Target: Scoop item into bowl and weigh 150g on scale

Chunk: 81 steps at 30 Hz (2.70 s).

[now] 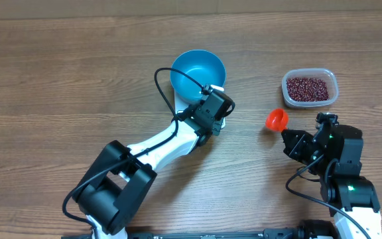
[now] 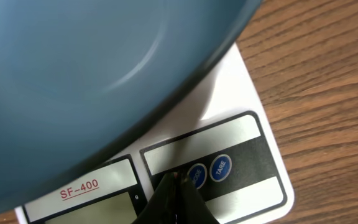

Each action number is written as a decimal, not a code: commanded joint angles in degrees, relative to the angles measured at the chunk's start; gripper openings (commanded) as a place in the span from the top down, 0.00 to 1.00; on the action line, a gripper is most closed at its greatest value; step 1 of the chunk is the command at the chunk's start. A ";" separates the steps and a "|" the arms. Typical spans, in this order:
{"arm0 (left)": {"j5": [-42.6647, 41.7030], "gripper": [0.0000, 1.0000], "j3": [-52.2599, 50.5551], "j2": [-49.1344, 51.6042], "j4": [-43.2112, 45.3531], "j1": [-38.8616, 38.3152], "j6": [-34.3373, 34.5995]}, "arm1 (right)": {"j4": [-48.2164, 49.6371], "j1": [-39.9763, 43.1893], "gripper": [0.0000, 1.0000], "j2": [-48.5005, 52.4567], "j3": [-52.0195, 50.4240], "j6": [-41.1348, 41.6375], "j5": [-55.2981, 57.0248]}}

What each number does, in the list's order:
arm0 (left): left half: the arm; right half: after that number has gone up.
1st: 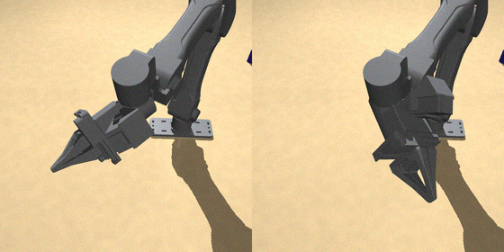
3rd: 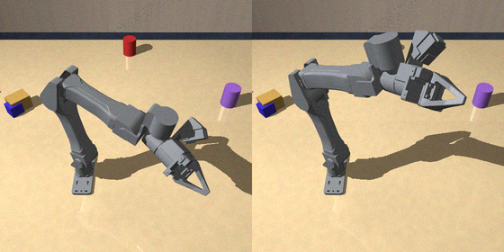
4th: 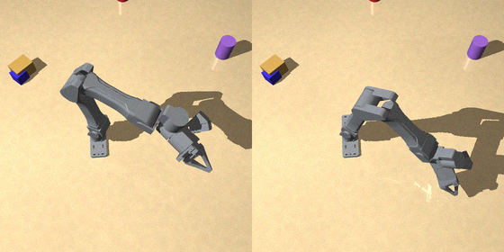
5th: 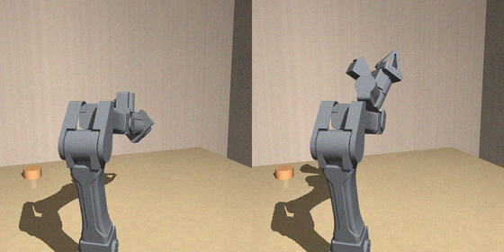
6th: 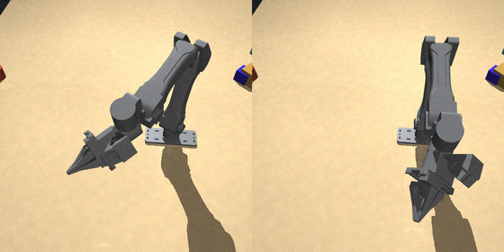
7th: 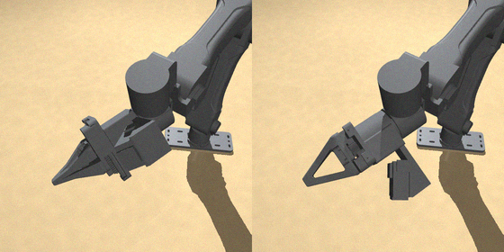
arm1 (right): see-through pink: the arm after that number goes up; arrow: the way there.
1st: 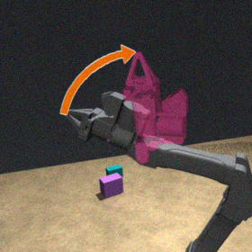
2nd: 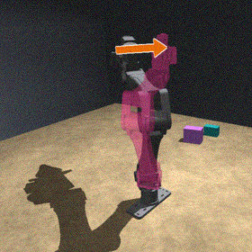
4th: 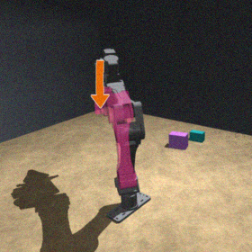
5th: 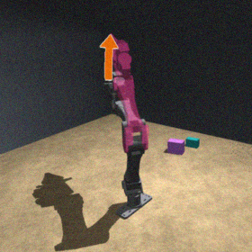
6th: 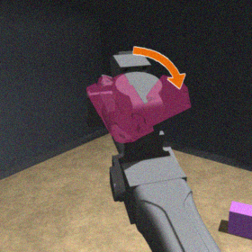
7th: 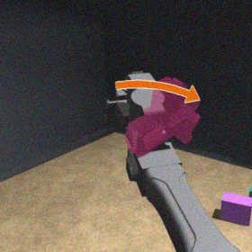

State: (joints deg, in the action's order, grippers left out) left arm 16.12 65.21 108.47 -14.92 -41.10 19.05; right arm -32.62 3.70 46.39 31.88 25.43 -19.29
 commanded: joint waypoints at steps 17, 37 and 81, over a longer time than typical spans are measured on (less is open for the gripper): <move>2.91 0.96 -0.24 4.39 1.49 0.98 -1.09 | -0.28 0.24 0.96 -0.52 1.27 -0.48 -0.28; -2.23 0.96 1.31 -21.16 -14.58 -0.46 -1.62 | -0.28 0.24 0.96 -0.52 1.27 -0.48 -0.28; -5.73 0.02 1.27 -26.10 -28.41 4.02 -13.44 | 1.27 0.24 0.97 -0.52 7.69 -10.95 4.17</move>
State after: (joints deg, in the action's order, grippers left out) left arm 11.11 66.02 79.33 -43.92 -37.39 6.83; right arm -32.12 3.70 46.39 36.27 16.43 -18.11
